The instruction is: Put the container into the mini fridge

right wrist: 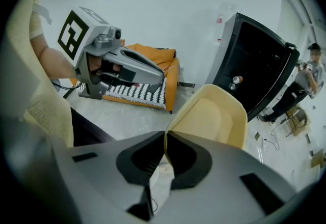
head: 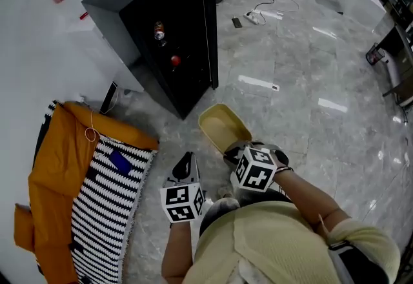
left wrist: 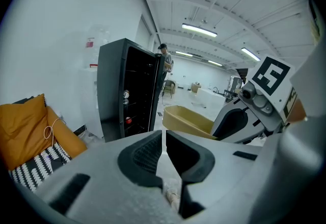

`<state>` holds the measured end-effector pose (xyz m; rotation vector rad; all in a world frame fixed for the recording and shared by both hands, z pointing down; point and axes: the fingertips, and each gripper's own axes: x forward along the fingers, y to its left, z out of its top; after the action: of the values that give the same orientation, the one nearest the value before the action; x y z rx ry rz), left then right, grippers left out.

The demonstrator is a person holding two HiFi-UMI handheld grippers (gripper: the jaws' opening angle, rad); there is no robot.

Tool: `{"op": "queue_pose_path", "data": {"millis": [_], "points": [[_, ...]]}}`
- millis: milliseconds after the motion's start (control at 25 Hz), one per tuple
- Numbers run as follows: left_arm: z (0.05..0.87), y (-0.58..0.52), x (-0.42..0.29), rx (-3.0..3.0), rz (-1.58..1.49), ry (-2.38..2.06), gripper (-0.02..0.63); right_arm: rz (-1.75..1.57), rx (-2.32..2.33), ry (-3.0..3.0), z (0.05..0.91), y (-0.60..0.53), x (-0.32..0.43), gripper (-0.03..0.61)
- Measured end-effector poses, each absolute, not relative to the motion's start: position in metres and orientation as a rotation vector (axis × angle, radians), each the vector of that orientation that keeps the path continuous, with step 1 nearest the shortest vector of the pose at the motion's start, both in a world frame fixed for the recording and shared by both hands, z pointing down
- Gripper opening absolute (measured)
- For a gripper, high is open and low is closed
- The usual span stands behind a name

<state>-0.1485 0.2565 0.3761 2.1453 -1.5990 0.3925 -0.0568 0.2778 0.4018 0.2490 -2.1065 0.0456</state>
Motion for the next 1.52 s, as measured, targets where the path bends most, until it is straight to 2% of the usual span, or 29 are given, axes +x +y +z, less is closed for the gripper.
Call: {"op": "queue_pose_path", "data": {"millis": [560, 1520], "points": [[0.381, 0.168, -0.159, 2.087, 0.439, -1.662, 0.043, 0.018, 0.163, -2.131, 0.406, 0.187, -0.074, 0.035], [0.411, 0.058, -0.119, 1.999, 0.543, -1.652, 0.023, 0.099, 0.096, -2.136, 0.439, 0.089, -0.034, 0.035]]}}
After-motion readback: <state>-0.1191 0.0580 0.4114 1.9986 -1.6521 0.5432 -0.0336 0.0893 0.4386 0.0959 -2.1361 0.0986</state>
